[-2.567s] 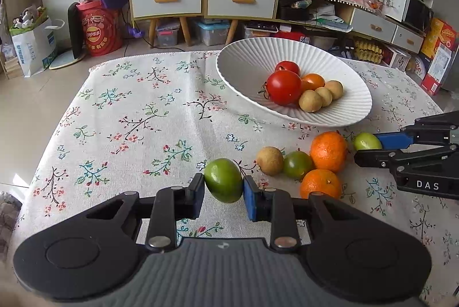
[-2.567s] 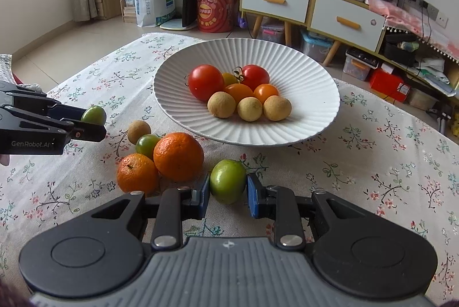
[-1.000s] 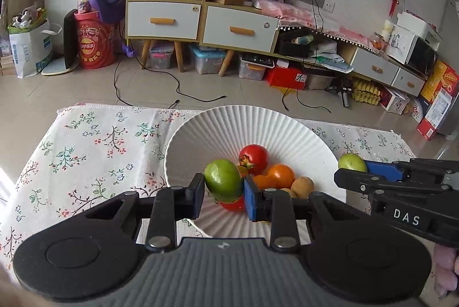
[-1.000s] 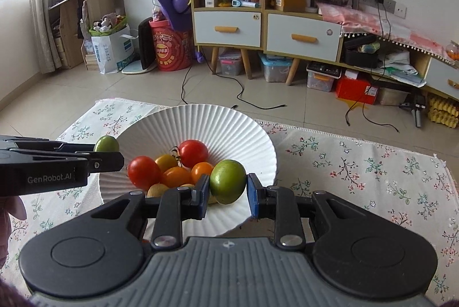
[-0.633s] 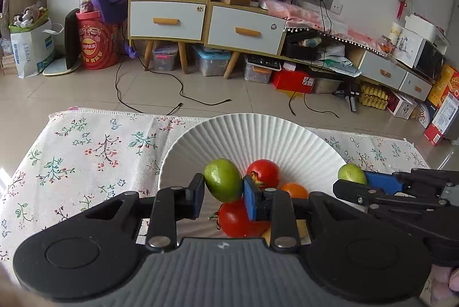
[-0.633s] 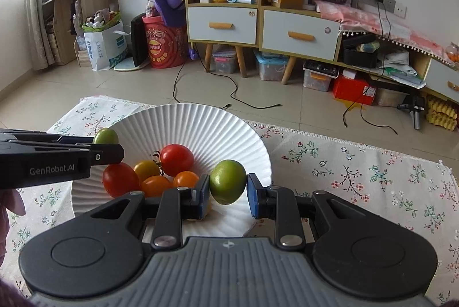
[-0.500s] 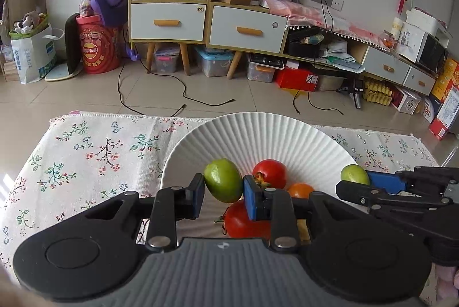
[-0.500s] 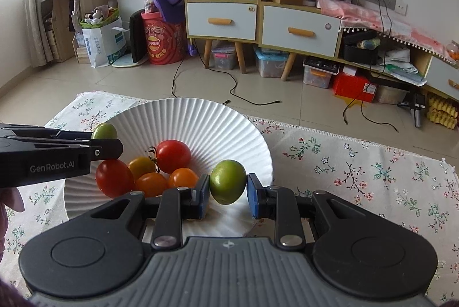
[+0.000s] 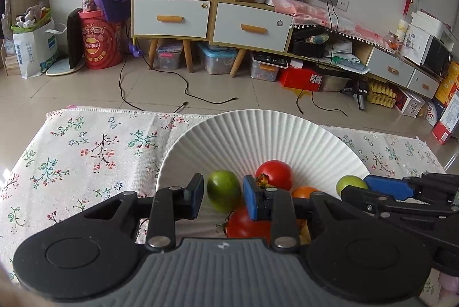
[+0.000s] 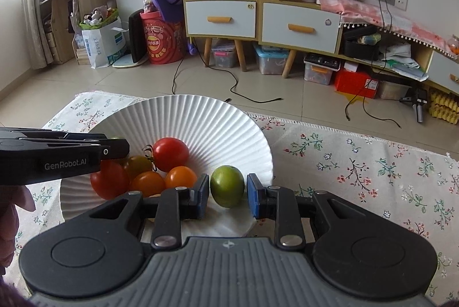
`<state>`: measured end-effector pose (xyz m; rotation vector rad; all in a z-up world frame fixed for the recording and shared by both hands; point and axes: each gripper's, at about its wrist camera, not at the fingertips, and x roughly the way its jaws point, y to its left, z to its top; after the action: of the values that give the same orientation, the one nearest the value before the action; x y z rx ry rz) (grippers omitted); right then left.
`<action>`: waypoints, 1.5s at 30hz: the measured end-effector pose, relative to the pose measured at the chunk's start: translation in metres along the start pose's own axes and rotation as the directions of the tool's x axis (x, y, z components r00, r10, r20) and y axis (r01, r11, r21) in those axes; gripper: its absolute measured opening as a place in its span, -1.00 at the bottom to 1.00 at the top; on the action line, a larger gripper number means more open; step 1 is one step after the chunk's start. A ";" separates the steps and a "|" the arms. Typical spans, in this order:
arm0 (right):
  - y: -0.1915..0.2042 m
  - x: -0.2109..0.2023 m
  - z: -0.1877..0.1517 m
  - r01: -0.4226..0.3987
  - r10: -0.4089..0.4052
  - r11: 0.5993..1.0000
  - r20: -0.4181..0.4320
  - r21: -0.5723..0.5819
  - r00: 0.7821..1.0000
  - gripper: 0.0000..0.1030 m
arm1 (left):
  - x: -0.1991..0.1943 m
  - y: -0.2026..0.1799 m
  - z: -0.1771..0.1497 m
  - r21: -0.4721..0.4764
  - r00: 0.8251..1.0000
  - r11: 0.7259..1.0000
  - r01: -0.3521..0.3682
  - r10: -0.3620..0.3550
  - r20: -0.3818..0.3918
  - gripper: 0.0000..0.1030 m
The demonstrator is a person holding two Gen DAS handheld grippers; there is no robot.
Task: Organize fruits
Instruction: 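Open both grippers to drop the green tomatoes into the bowl, then withdraw both open grippers from the bowl toward the mandarins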
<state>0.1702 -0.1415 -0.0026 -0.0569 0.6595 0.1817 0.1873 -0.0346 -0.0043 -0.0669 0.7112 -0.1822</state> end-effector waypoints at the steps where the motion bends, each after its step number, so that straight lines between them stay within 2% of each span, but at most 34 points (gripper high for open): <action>1: 0.000 -0.002 0.000 -0.002 0.002 1.000 0.003 0.000 1.000 -0.42 | 0.000 0.000 0.000 -0.002 1.000 1.000 -0.005 0.005 0.002 -0.57; 6: -0.004 -0.009 0.002 -0.003 0.003 1.000 0.019 0.006 1.000 -0.22 | -0.002 -0.001 0.000 0.007 1.000 1.000 -0.015 0.015 0.005 -0.42; 8: -0.006 -0.011 0.002 0.002 -0.002 1.000 0.022 0.009 1.000 -0.11 | -0.004 -0.002 0.000 0.009 1.000 1.000 -0.018 0.018 0.008 -0.25; 13: -0.010 -0.018 0.000 0.021 -0.021 1.000 0.022 0.017 1.000 0.02 | -0.013 -0.003 -0.001 0.035 1.000 0.999 -0.024 0.024 0.015 0.03; 18: -0.011 -0.025 -0.003 0.033 -0.033 0.999 0.027 0.007 0.999 0.18 | -0.024 -0.003 -0.005 0.048 1.000 0.998 -0.027 0.027 0.004 0.18; 27: -0.007 -0.035 -0.014 0.015 -0.015 1.000 0.006 -0.002 1.000 0.42 | -0.040 0.004 -0.012 0.059 1.000 0.998 -0.012 0.013 -0.008 0.49; 32: -0.003 -0.042 -0.018 0.001 -0.001 1.000 -0.001 -0.004 1.000 0.55 | -0.050 0.009 -0.020 0.072 1.000 0.997 -0.031 0.030 0.008 0.77; 36: 0.000 -0.048 -0.021 -0.004 0.004 1.000 -0.002 0.005 1.000 0.64 | -0.059 0.013 -0.026 0.097 0.999 0.994 -0.043 0.041 0.019 0.86; 45: 0.017 -0.053 -0.033 -0.015 0.015 0.999 -0.003 -0.029 1.000 0.86 | -0.074 0.024 -0.041 0.144 0.999 0.989 -0.034 0.033 0.015 0.87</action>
<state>0.1060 -0.1366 0.0043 -0.0805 0.6605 0.2055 0.1085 0.0030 0.0092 0.0819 0.6839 -0.2004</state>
